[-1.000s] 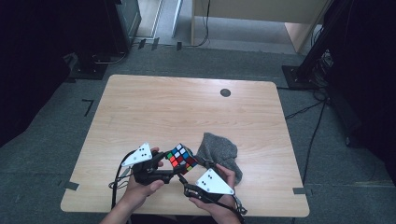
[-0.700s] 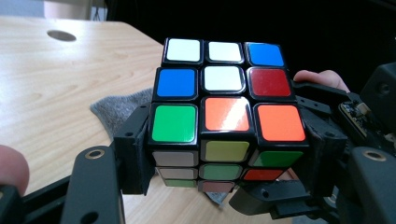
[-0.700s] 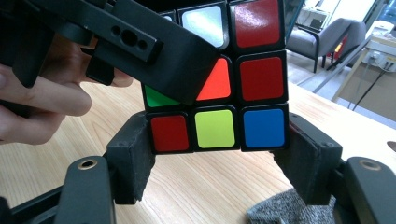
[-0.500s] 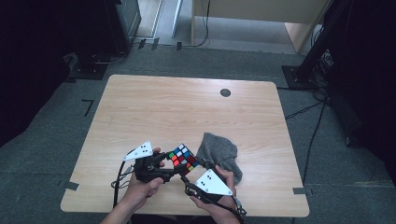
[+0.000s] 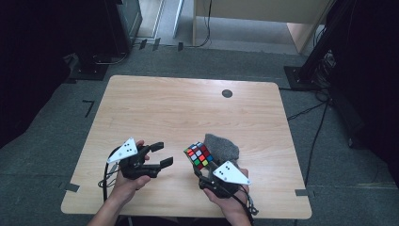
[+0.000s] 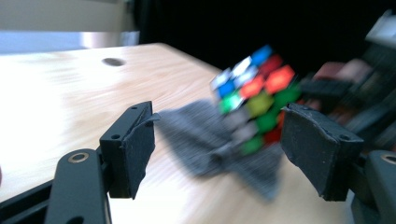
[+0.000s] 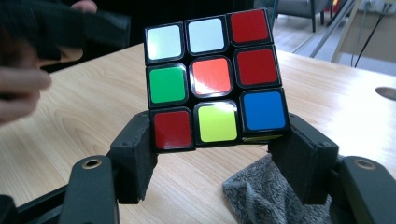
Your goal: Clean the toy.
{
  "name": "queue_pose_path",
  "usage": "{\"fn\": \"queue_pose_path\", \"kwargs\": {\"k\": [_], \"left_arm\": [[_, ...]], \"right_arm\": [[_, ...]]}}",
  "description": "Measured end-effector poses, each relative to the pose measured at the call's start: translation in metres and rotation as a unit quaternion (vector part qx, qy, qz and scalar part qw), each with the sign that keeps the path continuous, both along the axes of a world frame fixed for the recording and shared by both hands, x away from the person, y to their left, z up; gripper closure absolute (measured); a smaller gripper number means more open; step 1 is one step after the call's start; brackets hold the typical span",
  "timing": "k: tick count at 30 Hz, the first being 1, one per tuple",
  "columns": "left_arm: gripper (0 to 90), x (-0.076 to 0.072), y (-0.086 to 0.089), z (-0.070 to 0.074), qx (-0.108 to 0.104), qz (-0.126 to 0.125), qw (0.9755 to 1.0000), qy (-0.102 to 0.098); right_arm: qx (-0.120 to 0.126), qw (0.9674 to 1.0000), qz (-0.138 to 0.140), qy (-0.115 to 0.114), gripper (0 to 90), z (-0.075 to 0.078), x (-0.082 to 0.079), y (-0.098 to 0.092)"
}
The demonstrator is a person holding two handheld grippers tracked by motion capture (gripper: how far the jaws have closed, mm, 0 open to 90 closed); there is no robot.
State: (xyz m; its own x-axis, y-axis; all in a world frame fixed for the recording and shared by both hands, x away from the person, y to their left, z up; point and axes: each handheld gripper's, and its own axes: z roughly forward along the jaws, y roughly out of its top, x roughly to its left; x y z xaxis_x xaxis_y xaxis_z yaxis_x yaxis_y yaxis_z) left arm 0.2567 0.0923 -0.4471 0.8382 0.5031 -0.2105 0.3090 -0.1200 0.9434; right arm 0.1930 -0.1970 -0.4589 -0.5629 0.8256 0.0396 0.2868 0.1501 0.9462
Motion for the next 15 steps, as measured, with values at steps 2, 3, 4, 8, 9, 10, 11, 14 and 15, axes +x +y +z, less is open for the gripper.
{"fn": "queue_pose_path", "kwargs": {"k": [2, 3, 4, 8, 9, 10, 11, 14, 15], "left_arm": [[26.5, -0.004, -0.008, -0.004, 0.044, -0.002, 0.9987, -0.027], [26.5, -0.008, -0.014, -0.007, 0.069, -0.004, 0.9966, -0.046], [26.5, -0.010, -0.019, -0.008, 0.081, -0.006, 0.9951, -0.056], [24.6, -0.023, -0.040, -0.014, 0.139, -0.020, 0.9845, -0.105], [21.7, -0.026, -0.044, -0.016, 0.151, -0.017, 0.9820, -0.113], [18.4, -0.027, -0.047, -0.017, 0.162, -0.013, 0.9796, -0.118], [17.6, -0.028, -0.050, -0.019, 0.168, -0.010, 0.9780, -0.123], [17.2, -0.031, -0.053, -0.022, 0.190, 0.004, 0.9710, -0.145], [16.9, -0.031, -0.053, -0.022, 0.191, 0.005, 0.9702, -0.148]], "right_arm": [[0.013, 0.9999, -0.001, 0.010, 34.6, 0.003, 0.001, -0.005], [0.020, 0.9997, -0.002, 0.015, 34.7, 0.005, 0.001, -0.007], [0.030, 0.9993, -0.004, 0.022, 34.7, 0.007, 0.002, -0.009], [0.055, 0.9973, -0.003, 0.049, 34.7, 0.009, 0.002, -0.010], [0.056, 0.9968, -0.001, 0.056, 34.6, 0.010, 0.002, -0.008], [0.058, 0.9964, 0.001, 0.061, 34.7, 0.010, 0.002, -0.007], [0.059, 0.9960, 0.004, 0.067, 34.7, 0.010, 0.002, -0.005], [0.063, 0.9944, 0.013, 0.084, 34.6, 0.010, 0.000, 0.002], [0.064, 0.9938, 0.018, 0.089, 34.6, 0.011, -0.001, 0.004]]}}
